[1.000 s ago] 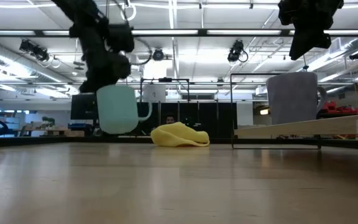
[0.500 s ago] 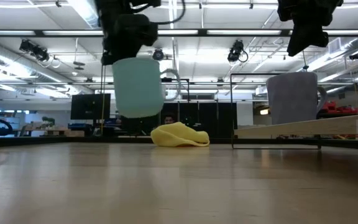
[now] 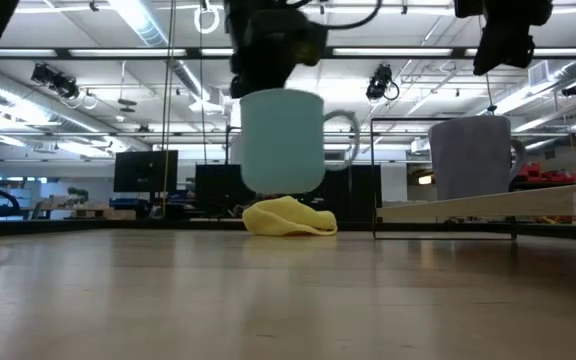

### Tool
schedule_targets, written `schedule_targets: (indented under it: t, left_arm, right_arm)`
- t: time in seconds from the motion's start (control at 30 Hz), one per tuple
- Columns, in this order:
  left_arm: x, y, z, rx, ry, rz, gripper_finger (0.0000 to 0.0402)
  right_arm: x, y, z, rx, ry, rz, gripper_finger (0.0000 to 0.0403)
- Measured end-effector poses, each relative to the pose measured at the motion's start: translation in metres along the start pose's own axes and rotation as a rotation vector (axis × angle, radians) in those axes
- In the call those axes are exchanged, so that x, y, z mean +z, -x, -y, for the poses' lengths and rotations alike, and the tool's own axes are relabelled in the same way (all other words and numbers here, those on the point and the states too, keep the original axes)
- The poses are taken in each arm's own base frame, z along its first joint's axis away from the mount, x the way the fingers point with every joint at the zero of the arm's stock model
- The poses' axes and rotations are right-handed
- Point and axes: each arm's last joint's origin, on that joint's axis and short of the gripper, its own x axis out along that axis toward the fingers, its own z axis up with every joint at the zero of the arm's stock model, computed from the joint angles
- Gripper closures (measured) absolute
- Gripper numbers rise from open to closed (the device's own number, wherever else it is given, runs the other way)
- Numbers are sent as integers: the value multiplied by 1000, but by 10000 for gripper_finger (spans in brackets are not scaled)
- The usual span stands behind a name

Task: Stack small to large cups/mugs on shelf
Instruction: Put the blue mug on the shelf

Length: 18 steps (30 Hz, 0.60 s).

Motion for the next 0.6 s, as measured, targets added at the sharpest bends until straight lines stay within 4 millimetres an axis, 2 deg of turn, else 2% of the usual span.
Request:
schedule_targets:
  t: [0.27,0.43,0.6]
  left_arm:
    - [21,5,23,-15,-94,-5,390]
    - [21,-11,35,-31,-119,-46,390]
    - [22,-30,37,-20,-122,-82,387]
  right_arm:
    - [-6,1,-8,33,-20,-21,329]
    - [-10,-1,-17,60,-2,-37,329]
    - [-10,-8,-30,93,28,-43,329]
